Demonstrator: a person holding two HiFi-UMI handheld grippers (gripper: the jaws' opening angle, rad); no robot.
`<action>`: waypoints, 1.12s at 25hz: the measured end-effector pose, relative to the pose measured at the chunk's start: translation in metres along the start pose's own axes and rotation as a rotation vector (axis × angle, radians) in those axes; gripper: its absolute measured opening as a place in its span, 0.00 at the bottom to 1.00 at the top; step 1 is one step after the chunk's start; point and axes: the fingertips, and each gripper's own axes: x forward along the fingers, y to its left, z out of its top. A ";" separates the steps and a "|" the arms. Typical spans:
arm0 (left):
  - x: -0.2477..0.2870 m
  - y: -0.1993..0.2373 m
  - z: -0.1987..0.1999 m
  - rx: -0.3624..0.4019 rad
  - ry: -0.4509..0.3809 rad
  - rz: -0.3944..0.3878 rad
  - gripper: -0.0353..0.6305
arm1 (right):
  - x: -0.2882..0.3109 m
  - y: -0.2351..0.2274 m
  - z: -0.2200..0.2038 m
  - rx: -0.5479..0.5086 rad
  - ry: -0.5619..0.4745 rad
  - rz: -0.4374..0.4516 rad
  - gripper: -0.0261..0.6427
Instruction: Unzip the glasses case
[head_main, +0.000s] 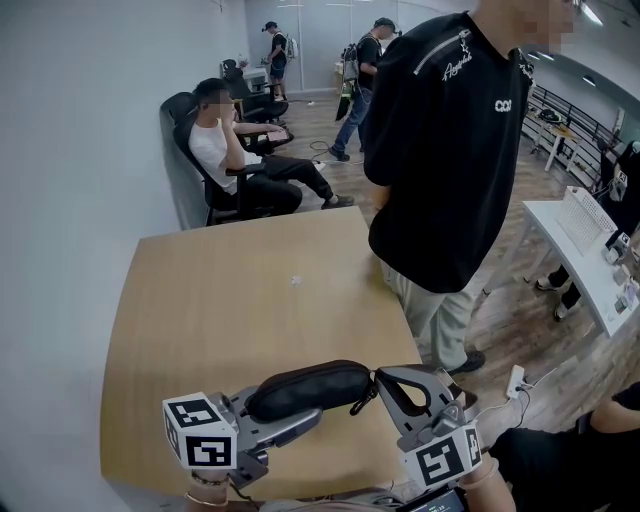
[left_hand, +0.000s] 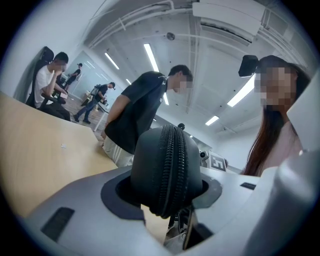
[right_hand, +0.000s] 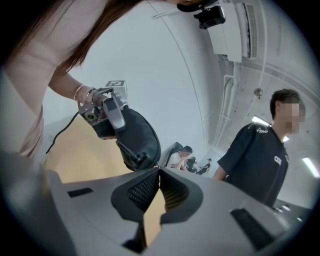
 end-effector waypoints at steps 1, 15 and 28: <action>0.000 0.000 -0.001 -0.001 0.003 0.000 0.37 | 0.000 0.000 0.000 -0.001 -0.001 0.000 0.06; 0.004 0.001 -0.004 -0.006 -0.003 -0.012 0.37 | -0.001 0.000 -0.002 -0.005 0.008 0.008 0.06; 0.001 -0.003 0.007 0.012 -0.099 -0.032 0.38 | -0.003 -0.001 0.005 0.010 0.003 -0.002 0.06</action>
